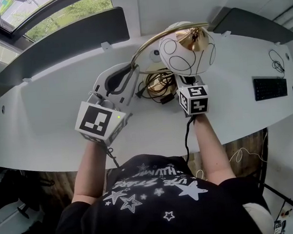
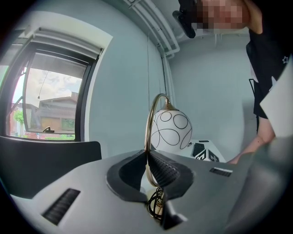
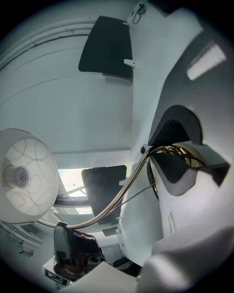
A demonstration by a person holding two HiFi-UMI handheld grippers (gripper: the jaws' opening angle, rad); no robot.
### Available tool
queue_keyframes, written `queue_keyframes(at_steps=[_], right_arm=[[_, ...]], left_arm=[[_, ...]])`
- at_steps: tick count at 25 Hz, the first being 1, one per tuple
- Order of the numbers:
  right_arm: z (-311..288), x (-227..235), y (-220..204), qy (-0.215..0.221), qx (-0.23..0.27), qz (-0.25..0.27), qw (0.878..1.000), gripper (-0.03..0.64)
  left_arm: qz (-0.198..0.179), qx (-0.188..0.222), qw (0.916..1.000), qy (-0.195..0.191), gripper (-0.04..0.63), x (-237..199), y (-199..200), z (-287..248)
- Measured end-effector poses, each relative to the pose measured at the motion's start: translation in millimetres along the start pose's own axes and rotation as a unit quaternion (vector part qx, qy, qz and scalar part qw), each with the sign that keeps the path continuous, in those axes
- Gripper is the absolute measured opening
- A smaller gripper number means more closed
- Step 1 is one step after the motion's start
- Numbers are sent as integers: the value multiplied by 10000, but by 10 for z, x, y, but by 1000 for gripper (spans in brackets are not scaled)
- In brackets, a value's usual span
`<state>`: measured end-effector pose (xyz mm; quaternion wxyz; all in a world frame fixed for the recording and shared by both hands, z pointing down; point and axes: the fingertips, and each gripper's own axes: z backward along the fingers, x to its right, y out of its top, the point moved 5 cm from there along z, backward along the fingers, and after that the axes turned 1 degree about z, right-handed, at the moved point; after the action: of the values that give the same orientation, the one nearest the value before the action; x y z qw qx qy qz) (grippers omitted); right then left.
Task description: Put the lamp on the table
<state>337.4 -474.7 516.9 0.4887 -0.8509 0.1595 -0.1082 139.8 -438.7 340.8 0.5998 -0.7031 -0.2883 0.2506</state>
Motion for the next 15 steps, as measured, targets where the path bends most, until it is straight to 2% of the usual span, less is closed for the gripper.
queue_keyframes(at_steps=[15], right_arm=[[-41,-8,-97,37,27,-207,9998,44]], left_arm=[[-66,97,9999,91,31,-12,-27,-73]])
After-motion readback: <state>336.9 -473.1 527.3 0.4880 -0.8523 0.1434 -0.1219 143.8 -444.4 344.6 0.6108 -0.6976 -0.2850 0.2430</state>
